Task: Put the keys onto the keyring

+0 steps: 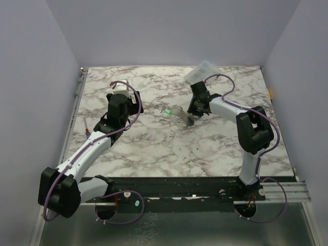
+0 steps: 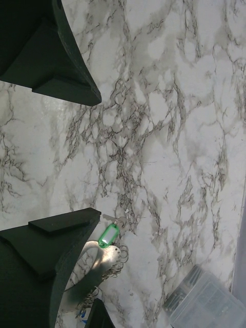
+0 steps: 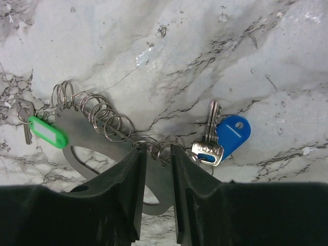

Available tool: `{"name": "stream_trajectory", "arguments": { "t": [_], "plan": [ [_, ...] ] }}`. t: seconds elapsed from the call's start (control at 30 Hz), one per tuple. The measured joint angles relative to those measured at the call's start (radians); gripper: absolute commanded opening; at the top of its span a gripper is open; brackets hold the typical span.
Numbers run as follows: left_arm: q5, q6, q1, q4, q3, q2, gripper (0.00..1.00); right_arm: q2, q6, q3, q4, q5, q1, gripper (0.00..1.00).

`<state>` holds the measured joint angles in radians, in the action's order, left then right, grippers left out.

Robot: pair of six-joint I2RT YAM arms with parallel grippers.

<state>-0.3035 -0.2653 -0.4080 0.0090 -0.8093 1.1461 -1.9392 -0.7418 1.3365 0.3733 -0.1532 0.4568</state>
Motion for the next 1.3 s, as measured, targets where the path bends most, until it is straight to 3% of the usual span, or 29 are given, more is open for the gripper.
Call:
{"name": "stream_trajectory", "arguments": {
  "t": [0.27,1.07,1.3],
  "plan": [
    [0.000,0.000,0.000,0.000,0.000,-0.001,0.90,-0.008,0.000,0.000,0.018,-0.013,0.014,0.23],
    [0.000,0.001,0.000,0.000,0.000,-0.003,0.89,-0.032,0.000,0.000,0.009,-0.020,0.022,0.25],
    [0.001,0.001,0.000,0.000,0.000,-0.003,0.89,-0.036,0.001,0.000,-0.006,-0.021,0.022,0.15]
  ]
}}
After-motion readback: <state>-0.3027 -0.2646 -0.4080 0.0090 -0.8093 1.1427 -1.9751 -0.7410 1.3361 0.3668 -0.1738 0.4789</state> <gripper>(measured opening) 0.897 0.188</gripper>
